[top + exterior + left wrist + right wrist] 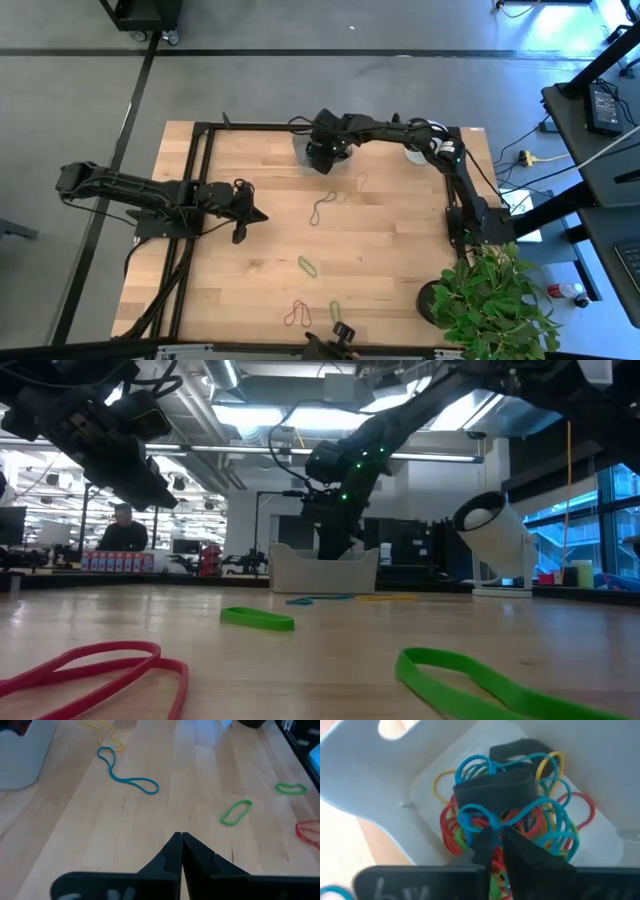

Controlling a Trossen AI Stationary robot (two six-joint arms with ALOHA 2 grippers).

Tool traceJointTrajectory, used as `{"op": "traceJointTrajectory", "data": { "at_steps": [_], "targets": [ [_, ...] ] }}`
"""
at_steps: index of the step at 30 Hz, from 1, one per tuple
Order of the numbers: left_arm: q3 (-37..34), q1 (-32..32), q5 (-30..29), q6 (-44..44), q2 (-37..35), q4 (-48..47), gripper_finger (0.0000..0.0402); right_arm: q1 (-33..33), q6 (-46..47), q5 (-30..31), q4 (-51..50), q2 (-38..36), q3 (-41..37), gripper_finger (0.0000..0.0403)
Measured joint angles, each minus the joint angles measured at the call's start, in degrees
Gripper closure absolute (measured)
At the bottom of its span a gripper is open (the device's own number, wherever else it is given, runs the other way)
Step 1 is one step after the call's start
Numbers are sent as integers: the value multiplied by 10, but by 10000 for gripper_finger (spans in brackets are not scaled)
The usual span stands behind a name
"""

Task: Pick and place rubber bands into bin
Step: Put the bottom blue rubber band into the gray bin, then put the top green rubber band into the gray bin

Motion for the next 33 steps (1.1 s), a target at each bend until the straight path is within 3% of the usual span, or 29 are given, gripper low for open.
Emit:
{"op": "traceJointTrajectory", "data": {
  "at_steps": [5, 10, 16, 20, 24, 27, 33],
  "targets": [
    [0, 0, 0, -22, 0, 0, 400, 0, 30, 0, -3, -4, 3, 297],
    [0, 0, 0, -23, 0, 0, 397, 0, 47, 12, -100, -6, 71, 239],
    [0, 0, 0, -34, 0, 0, 399, 4, 64, 64, -224, -7, 169, 214],
    [0, 0, 3, -34, 0, 0, 400, 23, 91, 93, -270, -11, 191, 244],
    [0, -5, 6, -33, 0, 0, 399, 69, 99, 123, -247, -55, 141, 324],
    [0, -15, 4, -20, 0, -2, 400, 102, 104, 131, -189, -109, 63, 388],
    [16, -49, -36, -3, 0, -29, 399, 161, 154, 122, -36, -250, -179, 395]
  ]
}}
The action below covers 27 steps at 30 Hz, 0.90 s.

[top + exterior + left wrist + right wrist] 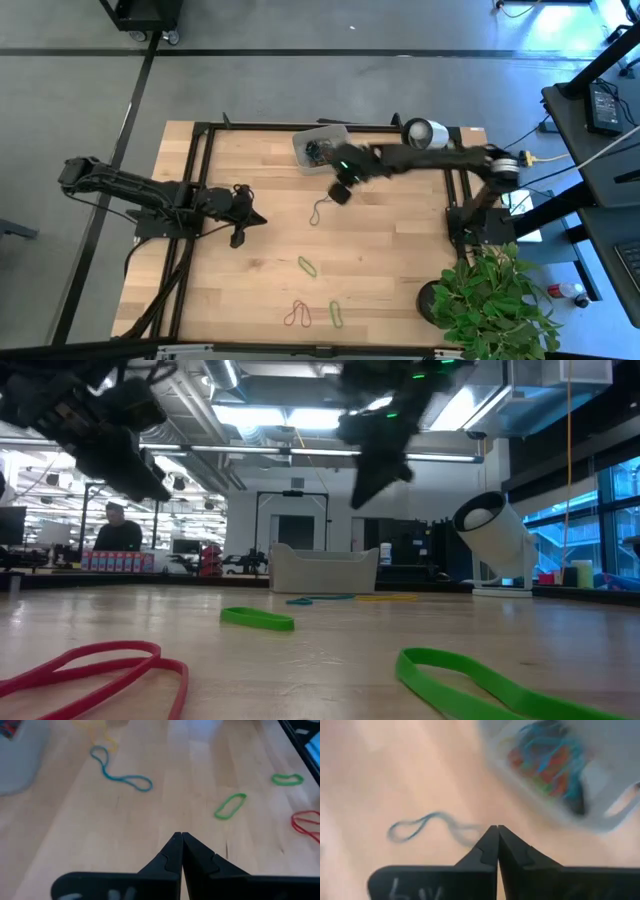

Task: Pick and place rubber bands into bin
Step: Put the top green rubber band into the gray bin

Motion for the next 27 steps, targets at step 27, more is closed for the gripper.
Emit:
{"op": "traceJointTrajectory", "data": {
  "at_steps": [27],
  "targets": [
    [483, -133, -109, 56, 531, -256, 340, 262, 197, -6, 195, -489, -558, 401]
  ]
}}
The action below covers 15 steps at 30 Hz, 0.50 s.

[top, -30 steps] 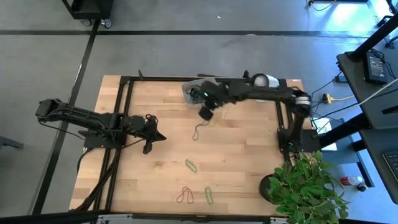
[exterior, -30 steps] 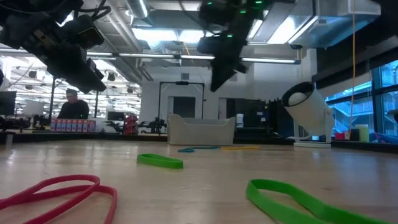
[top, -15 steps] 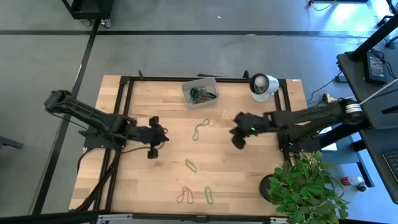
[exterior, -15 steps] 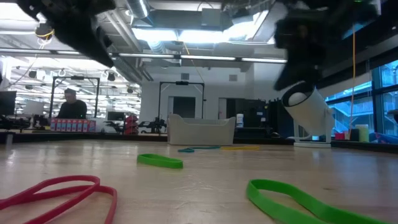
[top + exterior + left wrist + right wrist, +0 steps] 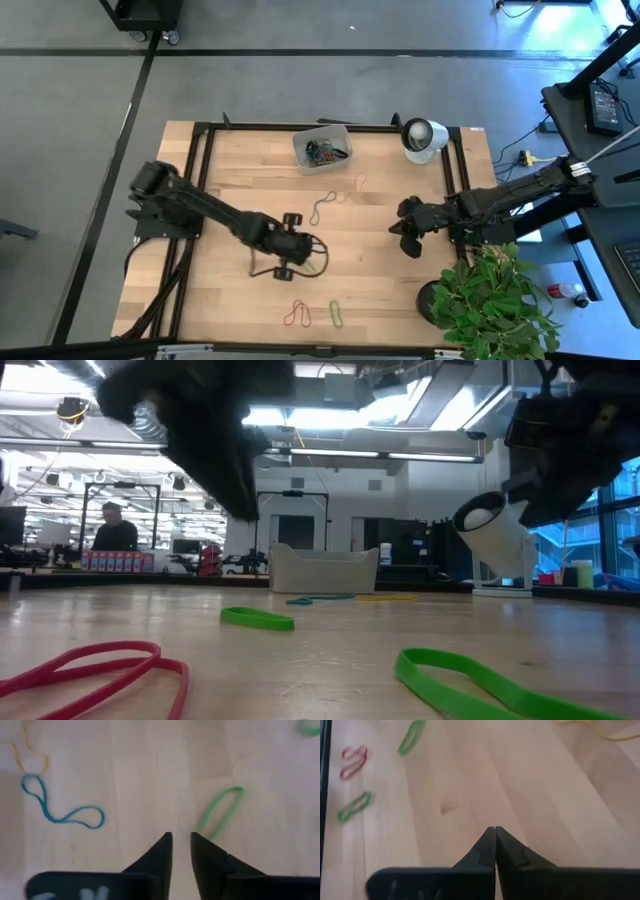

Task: Pick and place rubber bands into bin
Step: Put the top green rubber band into the gray bin

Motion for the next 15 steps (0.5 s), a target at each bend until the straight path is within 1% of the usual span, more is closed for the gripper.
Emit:
{"op": "traceJointTrajectory", "data": {
  "at_steps": [4, 7, 11, 15],
  "targets": [
    [55, 10, 2, -19, 73, -24, 301, 12, -33, 0, -3, -3, -5, 396],
    [83, 16, 17, -26, 116, -36, 282, 16, -53, 0, -3, -4, -5, 395],
    [104, 16, 51, -29, 156, -64, 273, 18, -67, 0, -2, -5, -5, 394],
    [107, 14, 70, -63, 181, -88, 278, 18, -69, 0, 2, -5, -5, 394]
  ]
}}
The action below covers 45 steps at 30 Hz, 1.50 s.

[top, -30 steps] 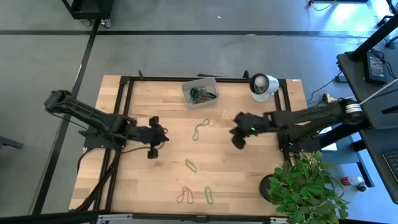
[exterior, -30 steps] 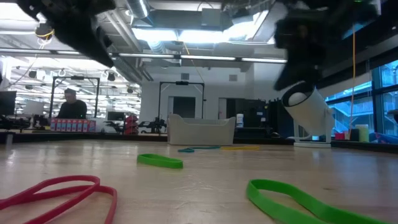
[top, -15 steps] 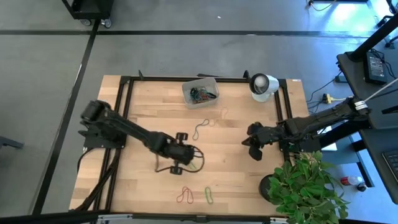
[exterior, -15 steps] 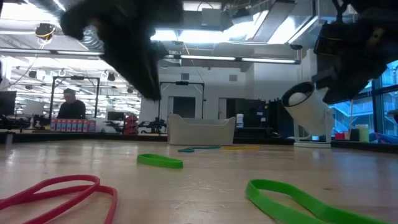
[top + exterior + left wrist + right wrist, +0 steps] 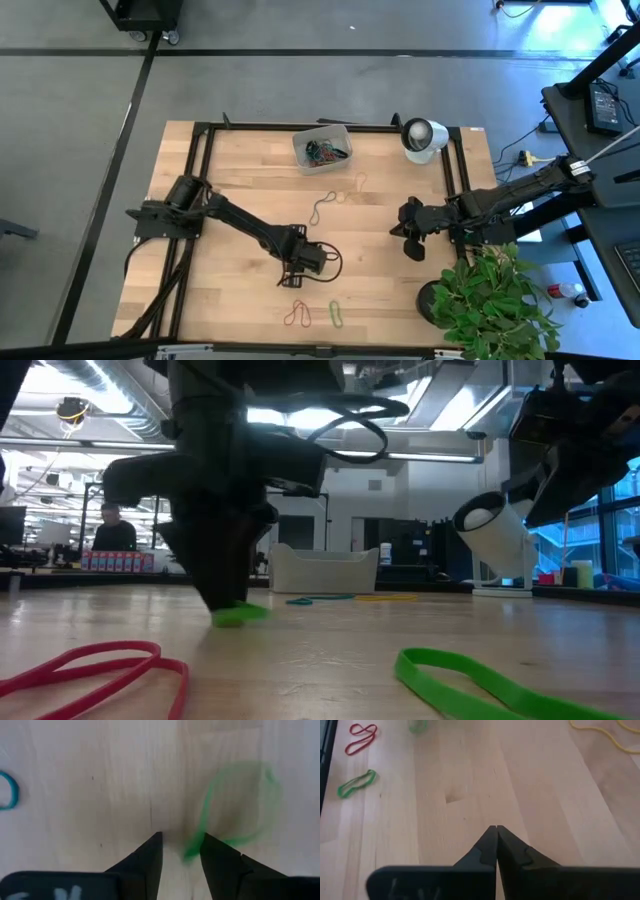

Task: Pick and place rubber bands into bin
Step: Put the top green rubber band into the gray bin

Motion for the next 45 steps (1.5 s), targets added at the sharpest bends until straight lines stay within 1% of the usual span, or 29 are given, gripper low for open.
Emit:
{"op": "traceJointTrajectory", "data": {
  "at_steps": [2, 4, 5, 8, 9, 12, 14, 16, 20, 21, 24, 26, 29, 33, 35, 39, 42, 45],
  "targets": [
    [1, 0, 5, -12, 4, 1, 288, 0, 0, 0, 0, 0, 0, 394],
    [2, 1, 7, -21, 10, 0, 306, 0, -1, 0, -1, 0, 0, 394],
    [3, 1, 9, -23, 11, -2, 321, 0, -2, 0, -1, 0, 0, 394],
    [2, 2, 10, -25, 11, -7, 382, 0, -1, 0, 0, 0, 0, 393],
    [3, 2, 8, -28, 10, -8, 390, 0, -1, 0, 0, 0, 0, 393],
    [21, 3, 10, -49, 10, -40, 398, 0, -2, 0, 0, 0, 0, 393],
    [39, 2, 10, -63, 6, -81, 398, 0, -2, 0, 0, 0, 0, 393],
    [65, 7, 5, -77, -6, -100, 399, 0, -7, 0, 0, 0, 0, 393],
    [109, 38, -15, -85, -32, -154, 399, 0, -13, 0, 16, 1, 0, 393],
    [119, 47, -28, -90, -39, -162, 399, 0, -14, 0, 23, 1, 0, 393],
    [144, 85, -60, -94, -68, -170, 399, 0, -15, 13, 41, 1, 0, 393],
    [156, 120, -74, -68, -83, -162, 399, 0, -15, 25, 57, 1, 0, 393],
    [172, 182, -88, -24, -92, -155, 399, 0, -15, 27, 80, 1, 0, 393],
    [192, 277, -102, 0, -92, -145, 399, 0, -13, 27, 100, 1, 0, 393],
    [192, 324, -82, 39, -84, -115, 399, 0, -4, 36, 99, 1, 0, 393],
    [192, 399, -42, 114, -57, -40, 399, 0, 33, 80, 99, 1, 0, 393],
    [192, 446, -15, 165, -23, -6, 399, -1, 66, 126, 99, 1, 0, 393],
    [191, 481, 1, 192, 12, 7, 400, -9, 98, 166, 98, 1, 0, 393]
  ]
}}
